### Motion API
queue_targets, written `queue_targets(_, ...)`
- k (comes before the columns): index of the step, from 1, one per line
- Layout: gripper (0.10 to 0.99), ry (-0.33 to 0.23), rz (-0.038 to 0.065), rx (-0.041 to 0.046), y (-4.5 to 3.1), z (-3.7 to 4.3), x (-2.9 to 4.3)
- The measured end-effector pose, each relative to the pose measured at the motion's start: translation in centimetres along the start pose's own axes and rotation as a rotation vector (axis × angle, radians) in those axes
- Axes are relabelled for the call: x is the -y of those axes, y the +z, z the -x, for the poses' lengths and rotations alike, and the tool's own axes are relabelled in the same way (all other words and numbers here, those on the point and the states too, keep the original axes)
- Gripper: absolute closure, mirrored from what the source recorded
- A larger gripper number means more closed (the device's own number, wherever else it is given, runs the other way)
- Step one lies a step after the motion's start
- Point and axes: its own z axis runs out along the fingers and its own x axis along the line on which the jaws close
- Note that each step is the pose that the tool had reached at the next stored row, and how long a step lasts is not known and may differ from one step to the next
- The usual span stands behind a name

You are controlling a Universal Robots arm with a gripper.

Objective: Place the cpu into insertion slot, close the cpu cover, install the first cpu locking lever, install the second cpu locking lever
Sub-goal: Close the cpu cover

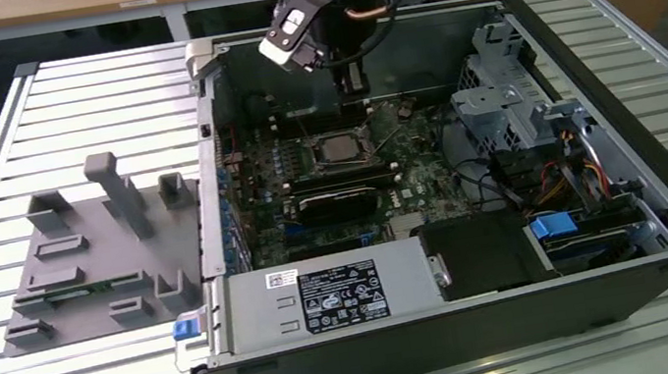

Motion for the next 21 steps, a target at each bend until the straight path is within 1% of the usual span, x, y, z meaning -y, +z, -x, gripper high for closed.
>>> queue_targets(2,0.98,0.0,0.0,0.0001,0.0,0.01,-0.29)
queue_targets(6,0.98,0.0,-0.001,0.0001,-0.59,-0.01,-0.4)
queue_targets(11,0.98,0.0,-0.001,0.0,-0.63,-0.01,-0.41)
queue_targets(12,0.98,0.0,-0.001,-0.0001,-0.63,-0.01,-0.51)
queue_targets(21,0.98,0.0,-0.001,-0.0002,-0.49,-0.01,-2.66)
